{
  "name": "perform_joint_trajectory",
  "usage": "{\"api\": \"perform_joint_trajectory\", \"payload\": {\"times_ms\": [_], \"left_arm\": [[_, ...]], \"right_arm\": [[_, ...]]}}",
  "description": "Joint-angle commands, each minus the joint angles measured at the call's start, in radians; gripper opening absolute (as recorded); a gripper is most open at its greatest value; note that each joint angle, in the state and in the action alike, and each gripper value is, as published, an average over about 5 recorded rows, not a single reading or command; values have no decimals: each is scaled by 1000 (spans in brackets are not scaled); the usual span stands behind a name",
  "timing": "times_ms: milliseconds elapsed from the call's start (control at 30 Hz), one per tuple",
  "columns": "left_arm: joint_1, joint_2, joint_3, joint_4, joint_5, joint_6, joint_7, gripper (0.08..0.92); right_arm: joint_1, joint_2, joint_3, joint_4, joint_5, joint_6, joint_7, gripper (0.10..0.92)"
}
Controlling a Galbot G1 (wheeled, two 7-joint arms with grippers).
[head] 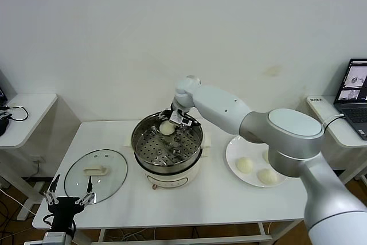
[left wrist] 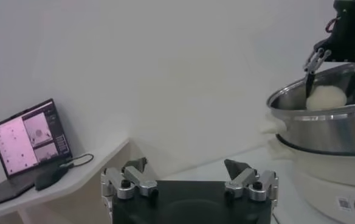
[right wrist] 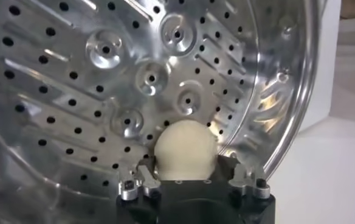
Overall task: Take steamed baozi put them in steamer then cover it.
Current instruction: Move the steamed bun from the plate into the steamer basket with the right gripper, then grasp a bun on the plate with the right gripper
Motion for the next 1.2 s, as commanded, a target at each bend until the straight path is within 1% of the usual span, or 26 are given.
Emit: {"api": "perform_joint_trajectory", "payload": {"times_ms": [33, 100, 200, 300, 367, 500, 667, 767, 900, 1067, 1200], "left_arm": [[3, -1, -1, -5, 1, 1, 1, 823], [4, 0, -1, -7, 2, 1, 1, 823], [4, 1, -2, -11, 1, 2, 2, 823], [4, 4, -3, -14, 1, 3, 3, 823], [5, 8, -4, -17, 0, 3, 4, 823], [6, 18, -5, -27, -4, 7, 8, 823], [0, 33, -7, -42, -30, 27, 17, 823], [-4, 42, -7, -43, -41, 31, 19, 823], [-8, 53, -4, -38, -50, 33, 21, 823], [-9, 63, 3, -35, -52, 37, 24, 823], [-6, 73, 0, -25, -51, 38, 25, 823]], "right_arm": [[13, -2, 5, -4, 85, 9, -18, 804], [40, -34, -9, 66, 197, -75, -71, 818], [97, -108, -30, 206, 371, -283, -162, 822], [153, -182, -35, 330, 490, -453, -215, 823], [187, -229, -36, 403, 541, -534, -235, 823], [235, -328, -37, 521, 592, -659, -258, 823], [277, -499, -51, 679, 657, -800, -279, 823], [282, -616, -58, 777, 683, -852, -282, 823], [251, -762, -46, 865, 658, -874, -281, 823], [143, -922, 6, 912, 569, -854, -283, 823], [44, -1006, 54, 932, 510, -842, -277, 823]]}}
